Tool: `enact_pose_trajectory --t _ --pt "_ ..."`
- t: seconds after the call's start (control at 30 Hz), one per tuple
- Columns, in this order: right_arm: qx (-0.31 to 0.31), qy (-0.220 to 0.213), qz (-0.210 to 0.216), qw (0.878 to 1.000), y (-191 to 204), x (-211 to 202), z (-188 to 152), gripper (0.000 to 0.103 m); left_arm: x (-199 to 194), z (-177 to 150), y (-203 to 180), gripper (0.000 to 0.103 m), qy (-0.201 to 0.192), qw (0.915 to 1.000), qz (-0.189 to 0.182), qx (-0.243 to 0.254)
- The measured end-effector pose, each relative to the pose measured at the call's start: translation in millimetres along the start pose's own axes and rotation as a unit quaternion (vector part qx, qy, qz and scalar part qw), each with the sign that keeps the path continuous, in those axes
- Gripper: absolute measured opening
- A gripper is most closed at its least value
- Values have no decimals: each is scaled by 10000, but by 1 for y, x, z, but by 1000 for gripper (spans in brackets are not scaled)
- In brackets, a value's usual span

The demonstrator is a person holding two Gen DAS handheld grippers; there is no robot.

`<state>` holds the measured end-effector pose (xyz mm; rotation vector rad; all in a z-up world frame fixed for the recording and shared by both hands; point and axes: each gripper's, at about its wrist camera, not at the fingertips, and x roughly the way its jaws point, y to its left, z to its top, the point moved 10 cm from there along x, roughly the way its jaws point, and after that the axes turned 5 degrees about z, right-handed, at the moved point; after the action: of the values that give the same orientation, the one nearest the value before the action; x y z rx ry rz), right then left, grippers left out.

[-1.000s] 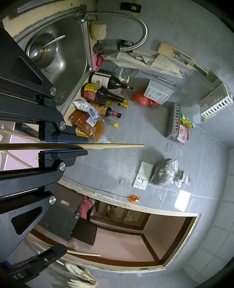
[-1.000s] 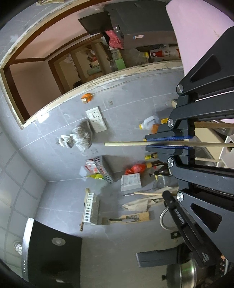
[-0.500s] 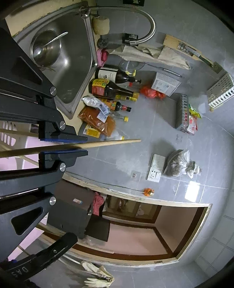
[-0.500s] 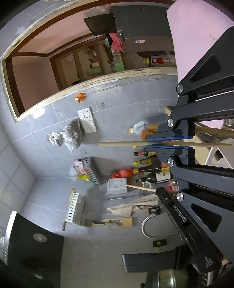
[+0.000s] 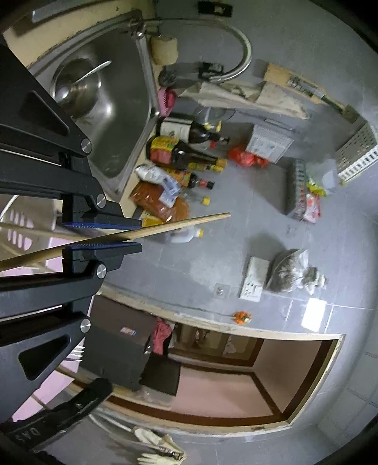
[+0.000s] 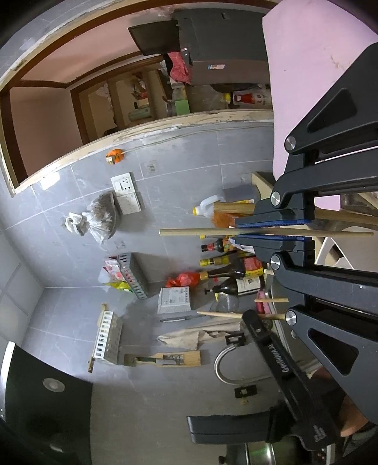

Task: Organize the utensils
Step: 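Lift both chopsticks with the left and right tools toward the holder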

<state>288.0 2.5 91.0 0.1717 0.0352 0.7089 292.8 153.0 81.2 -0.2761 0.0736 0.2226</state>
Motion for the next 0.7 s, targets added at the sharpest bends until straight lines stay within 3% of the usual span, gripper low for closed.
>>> enact_pose_trajectory --t 0.3,0.7 --pt "19 -5 25 10000 0 0 -2 3 -14 43 12 4 -578 9980 260 -4" --pt "72 151 35 9999 -1 3 -9 3 1 10 1 4 103 9997 120 199"
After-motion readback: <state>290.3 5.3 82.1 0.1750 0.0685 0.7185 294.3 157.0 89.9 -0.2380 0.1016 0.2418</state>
